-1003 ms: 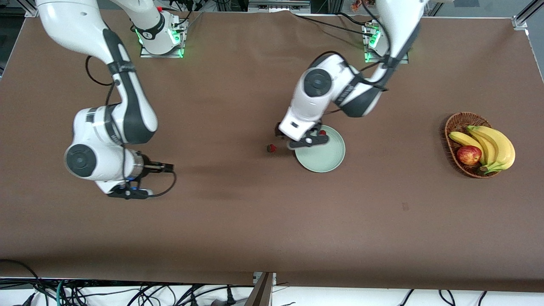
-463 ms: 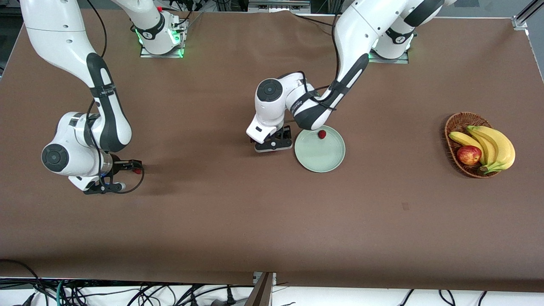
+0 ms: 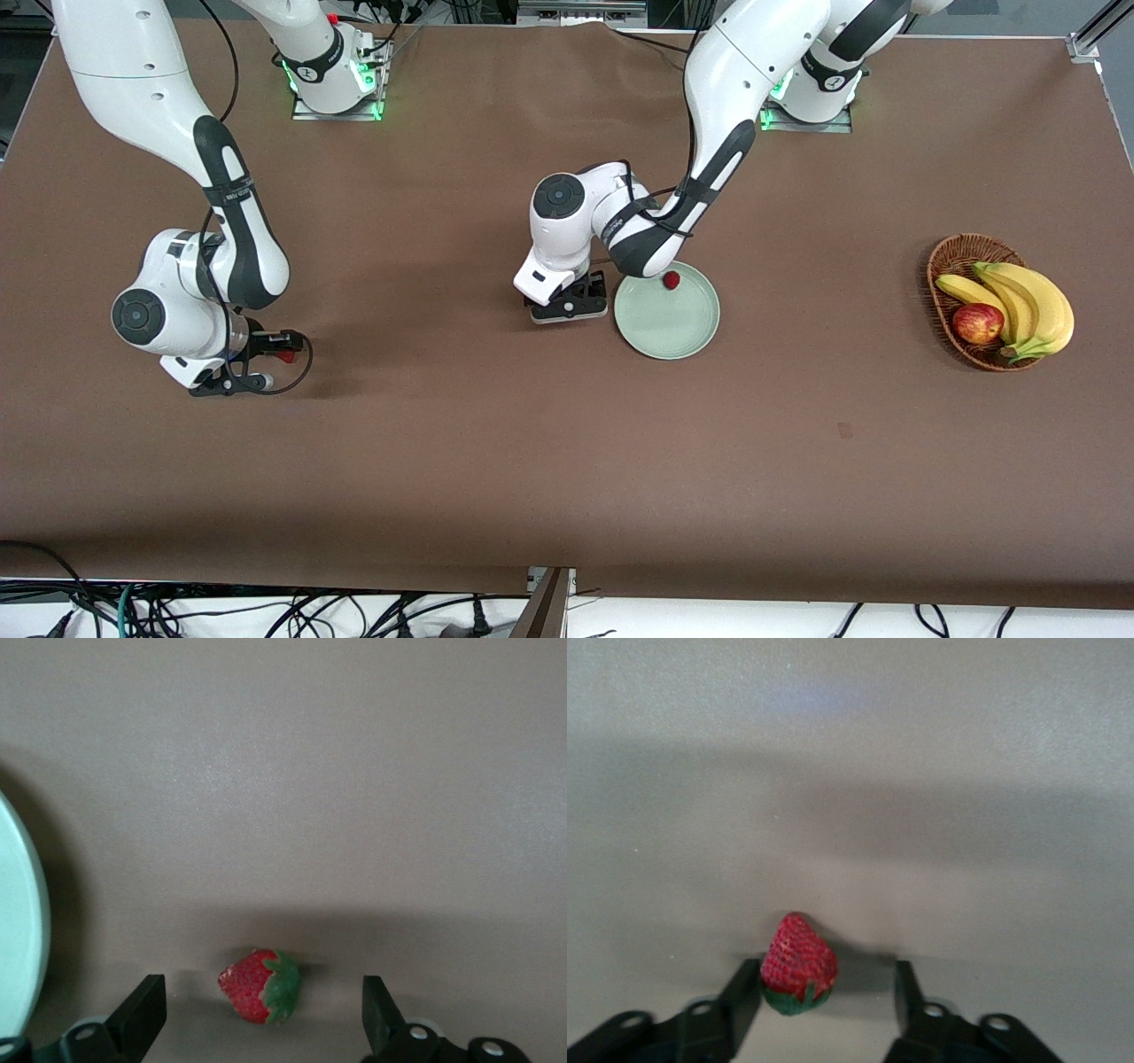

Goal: Collect all strawberries into plate
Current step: 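Lift the second strawberry over the plate with the left gripper and release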

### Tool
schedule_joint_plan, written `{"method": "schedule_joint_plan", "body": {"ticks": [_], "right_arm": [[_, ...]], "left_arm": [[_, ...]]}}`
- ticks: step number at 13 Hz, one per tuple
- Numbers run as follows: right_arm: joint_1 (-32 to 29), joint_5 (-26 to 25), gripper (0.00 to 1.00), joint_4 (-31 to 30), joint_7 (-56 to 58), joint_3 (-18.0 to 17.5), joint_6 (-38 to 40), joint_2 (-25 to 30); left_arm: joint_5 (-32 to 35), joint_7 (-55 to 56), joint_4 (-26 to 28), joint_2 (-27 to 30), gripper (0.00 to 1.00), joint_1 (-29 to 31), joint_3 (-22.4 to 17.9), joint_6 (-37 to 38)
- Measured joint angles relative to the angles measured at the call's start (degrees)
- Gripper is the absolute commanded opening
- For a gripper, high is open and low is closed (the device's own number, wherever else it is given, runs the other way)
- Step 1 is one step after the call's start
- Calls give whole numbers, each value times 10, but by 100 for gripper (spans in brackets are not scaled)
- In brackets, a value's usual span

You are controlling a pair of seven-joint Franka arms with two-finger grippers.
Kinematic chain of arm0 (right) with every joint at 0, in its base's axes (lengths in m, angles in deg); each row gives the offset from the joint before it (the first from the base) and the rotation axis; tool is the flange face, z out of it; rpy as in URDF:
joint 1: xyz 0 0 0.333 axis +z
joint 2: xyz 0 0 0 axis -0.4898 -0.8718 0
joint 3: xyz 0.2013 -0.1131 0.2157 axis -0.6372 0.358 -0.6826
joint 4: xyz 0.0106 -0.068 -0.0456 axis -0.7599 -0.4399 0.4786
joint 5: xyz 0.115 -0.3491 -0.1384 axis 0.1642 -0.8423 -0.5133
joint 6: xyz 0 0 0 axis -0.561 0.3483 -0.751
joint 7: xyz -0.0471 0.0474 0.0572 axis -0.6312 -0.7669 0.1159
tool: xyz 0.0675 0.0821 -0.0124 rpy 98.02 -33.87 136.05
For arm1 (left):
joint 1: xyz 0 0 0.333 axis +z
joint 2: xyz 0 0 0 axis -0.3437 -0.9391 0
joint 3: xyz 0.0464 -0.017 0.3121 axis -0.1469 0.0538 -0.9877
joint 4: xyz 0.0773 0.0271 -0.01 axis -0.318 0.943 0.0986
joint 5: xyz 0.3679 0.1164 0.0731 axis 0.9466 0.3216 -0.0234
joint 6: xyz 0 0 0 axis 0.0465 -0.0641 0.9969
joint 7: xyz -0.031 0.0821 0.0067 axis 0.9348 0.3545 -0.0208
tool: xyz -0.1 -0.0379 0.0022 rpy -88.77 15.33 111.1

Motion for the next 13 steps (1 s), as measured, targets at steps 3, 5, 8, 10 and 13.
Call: {"method": "schedule_joint_plan", "body": {"ticks": [3, 5, 8, 10, 13], "right_arm": [[0, 5, 34, 0, 0, 0, -2, 0], [0, 6, 30, 0, 0, 0, -2, 0], [0, 6, 30, 0, 0, 0, -2, 1], [0, 7, 32, 0, 0, 0, -2, 1], [0, 7, 41, 0, 0, -1, -4, 0]], "left_arm": [[0, 5, -1, 0, 49, 0, 0, 0], [0, 8, -1, 0, 41, 0, -1, 0], [0, 13, -1, -2, 25, 0, -2, 2], [0, 15, -2, -2, 19, 0, -2, 3], [0, 18, -4, -2, 19, 0, -3, 2]]}}
